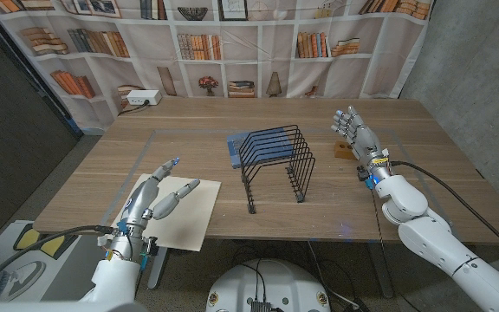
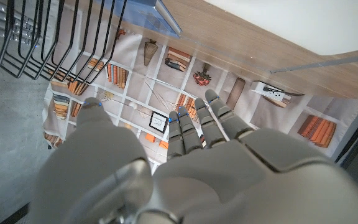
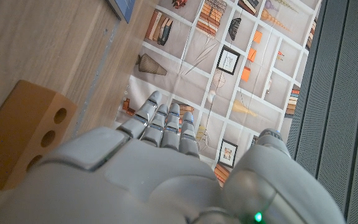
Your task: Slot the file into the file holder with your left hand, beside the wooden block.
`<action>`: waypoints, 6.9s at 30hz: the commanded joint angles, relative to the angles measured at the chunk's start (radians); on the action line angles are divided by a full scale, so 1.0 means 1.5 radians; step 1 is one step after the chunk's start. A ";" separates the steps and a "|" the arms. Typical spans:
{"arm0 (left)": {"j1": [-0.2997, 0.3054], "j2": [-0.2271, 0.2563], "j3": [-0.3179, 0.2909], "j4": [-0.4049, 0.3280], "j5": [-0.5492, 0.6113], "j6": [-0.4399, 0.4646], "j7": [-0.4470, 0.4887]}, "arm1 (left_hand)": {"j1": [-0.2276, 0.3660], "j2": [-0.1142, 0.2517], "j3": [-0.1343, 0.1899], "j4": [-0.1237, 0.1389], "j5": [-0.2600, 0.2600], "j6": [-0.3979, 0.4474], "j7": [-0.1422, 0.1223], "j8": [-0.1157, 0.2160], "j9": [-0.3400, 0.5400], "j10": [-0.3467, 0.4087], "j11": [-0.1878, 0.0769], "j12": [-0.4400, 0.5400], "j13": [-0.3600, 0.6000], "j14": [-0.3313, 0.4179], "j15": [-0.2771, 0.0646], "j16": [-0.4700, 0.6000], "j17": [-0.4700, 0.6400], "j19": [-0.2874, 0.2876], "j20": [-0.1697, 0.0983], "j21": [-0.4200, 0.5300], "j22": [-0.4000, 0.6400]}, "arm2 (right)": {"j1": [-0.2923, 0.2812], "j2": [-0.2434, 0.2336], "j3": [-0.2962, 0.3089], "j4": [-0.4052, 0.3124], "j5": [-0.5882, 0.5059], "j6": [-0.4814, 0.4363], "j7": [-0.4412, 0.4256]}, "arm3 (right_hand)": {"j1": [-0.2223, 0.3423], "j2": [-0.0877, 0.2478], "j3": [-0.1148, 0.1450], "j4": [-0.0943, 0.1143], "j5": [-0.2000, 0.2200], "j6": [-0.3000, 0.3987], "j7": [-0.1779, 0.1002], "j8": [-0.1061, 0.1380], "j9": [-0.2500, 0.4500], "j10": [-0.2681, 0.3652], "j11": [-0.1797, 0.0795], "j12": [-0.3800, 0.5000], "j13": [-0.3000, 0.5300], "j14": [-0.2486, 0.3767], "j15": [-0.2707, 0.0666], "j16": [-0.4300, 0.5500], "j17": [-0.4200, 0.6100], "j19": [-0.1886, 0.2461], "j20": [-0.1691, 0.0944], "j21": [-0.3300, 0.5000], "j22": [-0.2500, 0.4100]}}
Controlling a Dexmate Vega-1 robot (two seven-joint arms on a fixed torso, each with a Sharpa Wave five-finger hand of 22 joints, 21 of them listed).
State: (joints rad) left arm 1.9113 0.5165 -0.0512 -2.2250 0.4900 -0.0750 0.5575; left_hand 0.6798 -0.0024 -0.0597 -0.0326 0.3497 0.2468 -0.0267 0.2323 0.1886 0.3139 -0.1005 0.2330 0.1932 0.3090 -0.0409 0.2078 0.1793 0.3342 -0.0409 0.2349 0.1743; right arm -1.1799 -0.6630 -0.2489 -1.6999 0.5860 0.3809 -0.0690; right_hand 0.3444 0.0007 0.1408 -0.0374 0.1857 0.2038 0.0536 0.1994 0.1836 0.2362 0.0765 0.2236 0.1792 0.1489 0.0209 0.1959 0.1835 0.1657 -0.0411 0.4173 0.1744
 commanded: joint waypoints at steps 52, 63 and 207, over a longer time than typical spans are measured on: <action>0.273 -0.027 -0.179 -0.109 0.339 0.081 -0.031 | 0.073 -0.011 0.006 -0.039 0.035 0.011 -0.025 -0.004 0.003 0.021 -0.033 -0.010 0.004 0.017 -0.069 -0.006 0.003 0.014 -0.051 -0.011 0.003 | -0.038 0.061 -0.031 -0.094 -0.138 -0.004 -0.145 | -0.007 0.003 -0.005 -0.004 0.005 0.007 0.001 -0.002 0.002 0.008 0.003 -0.004 0.003 0.006 0.002 -0.001 0.002 0.010 -0.019 -0.015 0.002; 0.293 -0.046 -0.190 -0.115 0.446 0.100 -0.047 | 0.093 -0.011 0.010 -0.048 0.039 0.007 -0.029 -0.006 0.003 0.024 -0.034 -0.011 0.005 0.018 -0.072 -0.007 0.003 0.014 -0.051 -0.013 0.003 | -0.034 0.064 -0.038 -0.098 -0.148 -0.008 -0.144 | -0.007 0.003 -0.006 -0.004 0.005 0.007 0.001 -0.002 0.002 0.009 0.003 -0.004 0.003 0.006 0.003 -0.001 0.003 0.012 -0.019 -0.017 0.002; -0.087 0.079 0.235 0.322 0.247 0.259 0.373 | 0.384 0.104 0.187 -0.039 -0.109 0.434 -0.059 0.086 0.003 0.423 -0.063 0.013 0.004 0.411 -0.121 0.008 0.001 0.255 -0.086 0.070 0.005 | -0.040 0.158 -0.070 -0.004 -0.192 0.111 -0.164 | -0.012 0.006 -0.014 -0.010 0.005 0.022 -0.003 -0.002 0.002 0.034 -0.002 -0.002 0.004 0.026 0.002 0.000 0.002 0.035 -0.014 -0.046 0.004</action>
State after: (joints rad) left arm 1.7831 0.6712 0.3368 -1.7525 0.8750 0.3717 1.1226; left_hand 1.2525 0.1531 0.2017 -0.0964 0.1884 0.8315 -0.1310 0.3497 0.1878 0.8784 -0.1991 0.2540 0.1934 0.8415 -0.0891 0.2111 0.1774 0.6559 -0.0583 0.3214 0.1794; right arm -1.2384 -0.4262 -0.3532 -1.6981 0.3027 0.5625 -0.3042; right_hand 0.3361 0.0089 0.1242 -0.0539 0.1857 0.2268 0.0517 0.1995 0.1835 0.2809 0.0745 0.2191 0.1791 0.1774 0.0245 0.1962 0.1835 0.2120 -0.0378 0.3544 0.1743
